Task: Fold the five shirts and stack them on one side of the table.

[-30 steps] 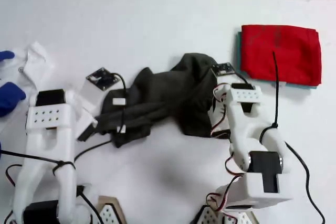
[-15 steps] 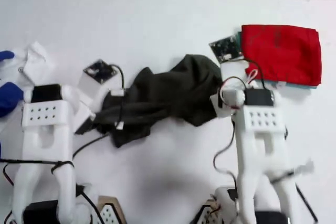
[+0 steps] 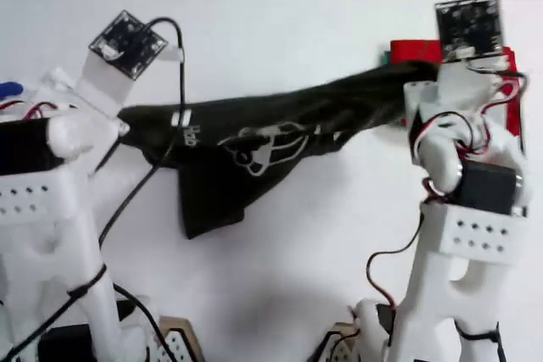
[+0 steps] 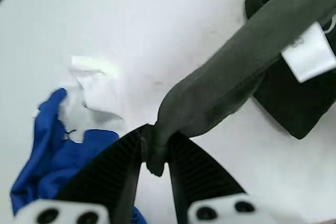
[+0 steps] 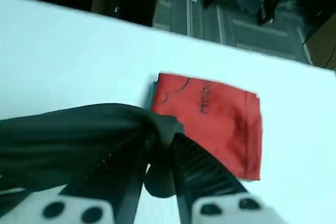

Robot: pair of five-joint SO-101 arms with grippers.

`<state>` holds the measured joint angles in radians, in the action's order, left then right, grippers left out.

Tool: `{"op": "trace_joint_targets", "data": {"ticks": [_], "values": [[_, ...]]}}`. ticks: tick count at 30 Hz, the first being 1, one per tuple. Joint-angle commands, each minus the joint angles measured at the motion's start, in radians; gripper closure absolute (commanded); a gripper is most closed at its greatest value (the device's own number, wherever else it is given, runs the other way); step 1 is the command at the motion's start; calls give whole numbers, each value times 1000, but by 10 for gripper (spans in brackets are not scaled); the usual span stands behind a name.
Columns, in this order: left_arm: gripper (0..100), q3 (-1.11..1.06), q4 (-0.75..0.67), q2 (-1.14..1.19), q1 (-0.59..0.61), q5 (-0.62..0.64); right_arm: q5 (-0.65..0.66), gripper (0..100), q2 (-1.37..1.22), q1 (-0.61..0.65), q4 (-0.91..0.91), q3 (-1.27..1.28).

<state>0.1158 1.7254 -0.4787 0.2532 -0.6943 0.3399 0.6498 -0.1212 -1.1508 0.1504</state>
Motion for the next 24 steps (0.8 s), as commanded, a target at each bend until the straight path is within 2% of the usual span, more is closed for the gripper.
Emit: {"op": "trace_joint_targets", "data": {"ticks": [1, 5, 11, 20, 24], "values": [[974, 136, 60, -35, -57, 21, -9, 980, 15, -21, -87, -180], [975, 199, 60, -91, -86, 104, -8, 980, 68, -21, -156, -285], [975, 260, 58, -242, -149, 106, 25, 981, 170, -25, -163, -417], [975, 380, 57, -370, -146, 103, 43, 981, 188, -30, -166, -577], [975, 489, 54, -376, -144, 106, 43, 981, 188, -91, -174, -646]]}}
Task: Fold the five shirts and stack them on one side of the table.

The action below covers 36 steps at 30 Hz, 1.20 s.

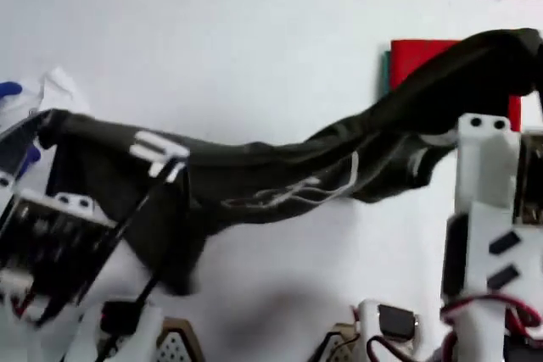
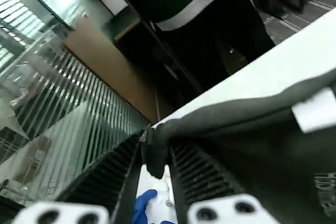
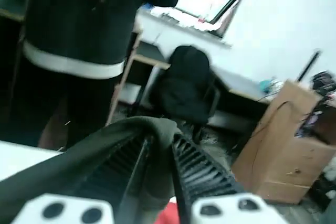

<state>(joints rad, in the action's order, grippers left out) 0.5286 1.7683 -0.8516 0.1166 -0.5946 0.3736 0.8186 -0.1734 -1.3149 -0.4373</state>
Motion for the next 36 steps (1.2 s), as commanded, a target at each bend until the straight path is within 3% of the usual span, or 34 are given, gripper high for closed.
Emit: {"op": "trace_joint_targets", "data": {"ticks": [1, 7, 20, 31, 36], "values": [[975, 96, 11, -3, -8, 6, 11, 981, 19, -50, -10, -68], [975, 117, 11, -3, -8, 6, 46, 981, 47, -65, -42, -89], [975, 12, 5, 2, -9, 8, 44, 981, 101, -136, 147, -89], [975, 117, 8, -3, -8, 8, 44, 981, 160, -133, 35, -204], [975, 54, 14, -5, -5, 8, 44, 981, 156, -133, 39, -221]]}}
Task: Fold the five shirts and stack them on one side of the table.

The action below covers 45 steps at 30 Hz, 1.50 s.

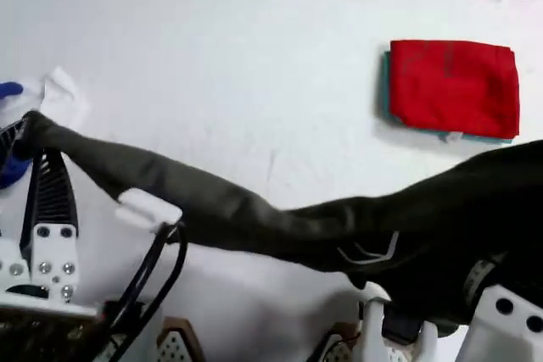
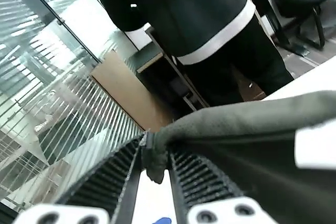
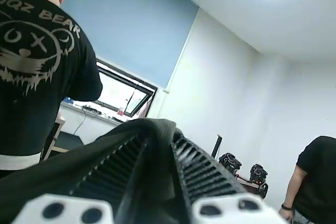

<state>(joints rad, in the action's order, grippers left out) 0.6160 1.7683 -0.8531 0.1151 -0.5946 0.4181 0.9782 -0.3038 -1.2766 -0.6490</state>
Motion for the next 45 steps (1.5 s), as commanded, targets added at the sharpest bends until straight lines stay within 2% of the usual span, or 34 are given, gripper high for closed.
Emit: {"op": "trace_joint_targets", "data": {"ticks": [1, 10, 24, 32, 39, 45], "values": [[975, -58, 12, -3, 6, 8, 0, 981, -4, -2, 1, -9], [975, -96, 12, -9, 32, 8, -2, 981, 7, -2, -5, -9], [975, -193, 9, -256, 32, 8, -2, 981, 101, -1, -58, -9], [975, -277, -18, -203, 32, 0, -3, 981, -35, 1, -56, 49], [975, -516, -186, -37, 32, -2, -21, 980, -229, 177, -33, 311], [975, -628, -393, 146, 31, 0, -20, 980, -378, 211, 231, 605]]}}
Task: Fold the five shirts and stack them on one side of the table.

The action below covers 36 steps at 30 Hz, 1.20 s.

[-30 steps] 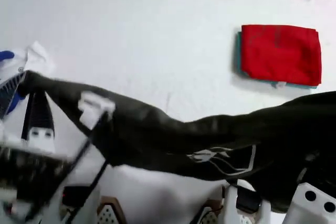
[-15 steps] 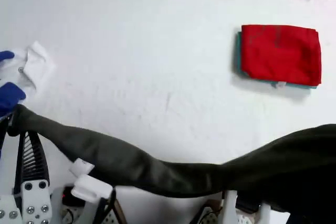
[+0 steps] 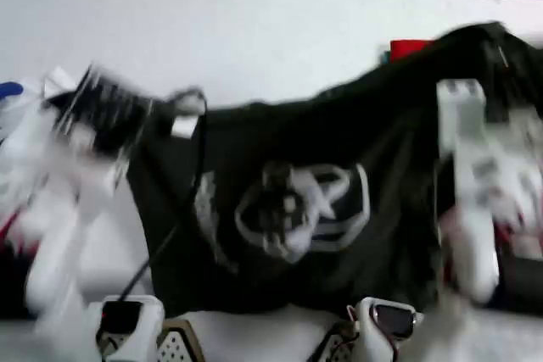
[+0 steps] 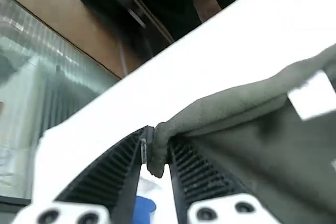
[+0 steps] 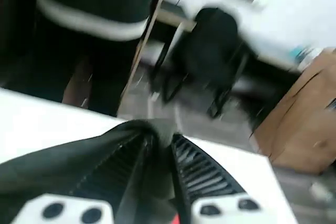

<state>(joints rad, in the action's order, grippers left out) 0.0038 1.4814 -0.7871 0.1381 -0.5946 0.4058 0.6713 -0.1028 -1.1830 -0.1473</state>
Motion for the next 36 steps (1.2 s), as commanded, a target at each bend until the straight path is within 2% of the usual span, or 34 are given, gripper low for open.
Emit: {"op": "trace_joint_targets", "data": {"ticks": [1, 7, 11, 14, 21, 29, 36], "values": [[975, -16, -137, 118, 8, 2, -8, 980, -104, 10, 185, 138], [975, -12, -298, 344, 8, 0, -8, 980, -334, 12, 363, 150], [975, 70, -319, 445, 9, 3, -8, 980, -473, 12, 344, 9], [975, 147, -315, 508, 9, 8, -8, 980, -561, 13, 255, -104], [975, 174, -221, 678, 2, 8, -9, 980, -708, 79, 70, -150], [975, 176, -114, 902, 5, 2, -11, 980, -894, 120, -24, -150], [975, 182, -15, 948, 5, 0, 0, 980, -862, 117, -137, -155]]}}
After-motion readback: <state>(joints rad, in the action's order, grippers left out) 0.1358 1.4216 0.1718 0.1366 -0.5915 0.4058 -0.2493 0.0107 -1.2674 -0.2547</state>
